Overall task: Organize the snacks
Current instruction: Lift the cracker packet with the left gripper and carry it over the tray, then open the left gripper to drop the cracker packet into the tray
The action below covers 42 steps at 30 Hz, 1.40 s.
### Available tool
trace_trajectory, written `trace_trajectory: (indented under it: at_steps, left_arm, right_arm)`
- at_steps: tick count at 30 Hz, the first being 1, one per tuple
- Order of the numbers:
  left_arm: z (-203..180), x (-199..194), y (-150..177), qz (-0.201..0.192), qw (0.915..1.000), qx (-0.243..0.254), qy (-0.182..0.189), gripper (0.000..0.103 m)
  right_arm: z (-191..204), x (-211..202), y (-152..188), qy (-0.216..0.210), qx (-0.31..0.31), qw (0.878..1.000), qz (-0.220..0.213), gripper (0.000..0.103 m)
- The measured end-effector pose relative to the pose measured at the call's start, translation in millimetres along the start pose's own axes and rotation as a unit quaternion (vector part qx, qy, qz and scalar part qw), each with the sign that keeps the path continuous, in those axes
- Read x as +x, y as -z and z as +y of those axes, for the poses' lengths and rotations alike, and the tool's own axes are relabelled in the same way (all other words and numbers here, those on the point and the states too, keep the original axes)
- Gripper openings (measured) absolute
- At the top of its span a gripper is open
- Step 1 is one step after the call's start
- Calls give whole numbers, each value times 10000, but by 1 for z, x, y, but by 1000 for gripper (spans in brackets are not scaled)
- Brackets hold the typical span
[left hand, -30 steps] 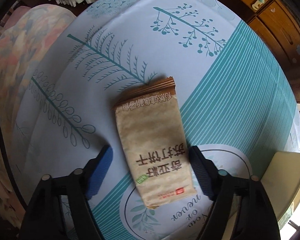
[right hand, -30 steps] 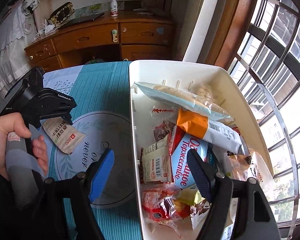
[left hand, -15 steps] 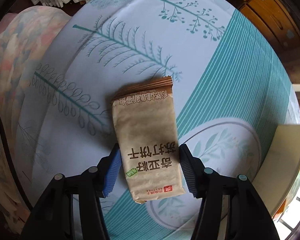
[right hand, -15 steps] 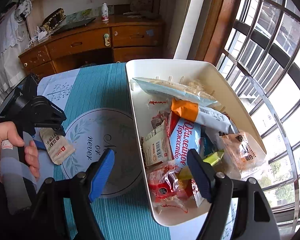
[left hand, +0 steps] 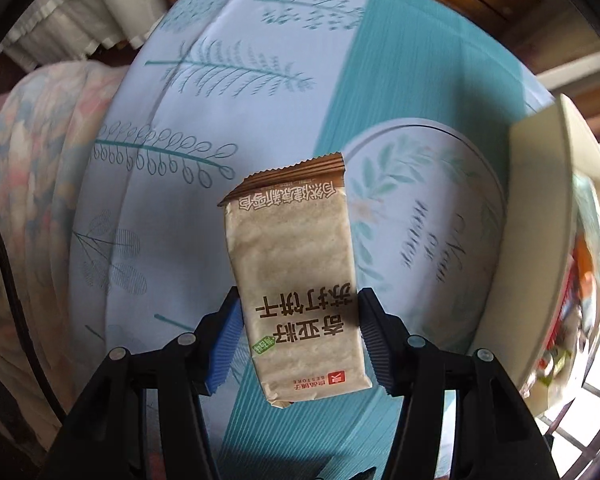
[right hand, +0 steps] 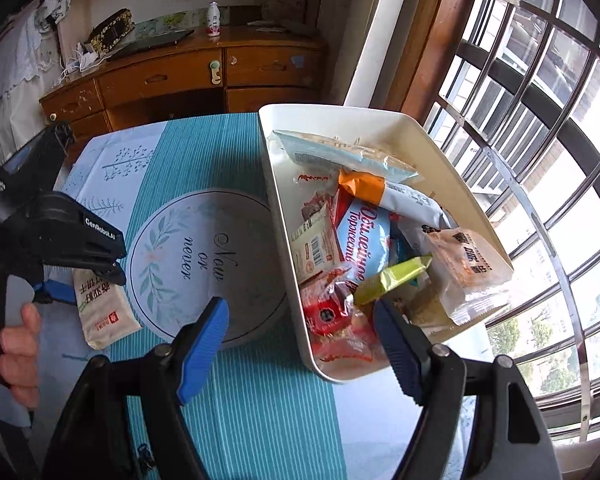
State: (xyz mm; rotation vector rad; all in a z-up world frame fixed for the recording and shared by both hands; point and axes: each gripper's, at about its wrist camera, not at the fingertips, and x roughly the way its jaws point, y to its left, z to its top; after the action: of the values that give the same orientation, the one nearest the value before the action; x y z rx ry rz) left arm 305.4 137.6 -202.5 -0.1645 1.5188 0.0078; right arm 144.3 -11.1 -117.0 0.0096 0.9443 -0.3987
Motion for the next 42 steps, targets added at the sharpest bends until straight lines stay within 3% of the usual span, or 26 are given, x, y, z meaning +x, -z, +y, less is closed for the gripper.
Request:
trace_trajectory:
  at_steps: [6, 15, 25, 32, 38, 39, 40, 42]
  left_arm:
    - [-39, -46, 25, -335, 9966, 726, 209, 55]
    - [-103, -101, 59, -842, 9851, 1429, 454, 55]
    - [-165, -137, 77, -1329, 9778, 1414, 784, 55]
    - [-204, -144, 82, -1436, 9680, 1379, 1525, 56]
    - [-234, -140, 95, -1521, 9592, 1632, 1734, 56]
    - [-238, -140, 98, -1540, 9579, 1665, 1760, 62]
    - [-241, -140, 100, -1570, 9569, 1689, 1767, 75]
    - [-241, -147, 108, -1808, 9530, 1668, 1766, 84]
  right_arm:
    - [-10, -15, 19, 107, -246, 9996, -76, 76]
    - [-40, -27, 37, -189, -332, 9992, -124, 76]
    - [-109, -58, 26, -365, -418, 9964, -644, 76]
    - [-161, -69, 18, -329, -526, 9940, -905, 76]
    - [-196, -65, 14, -409, -662, 9916, -1037, 77]
    - [-200, -63, 15, -425, -696, 9912, -1041, 78]
    - [-204, -62, 15, -449, -723, 9910, -1038, 80]
    - [-208, -58, 15, -511, -767, 9904, -1028, 82]
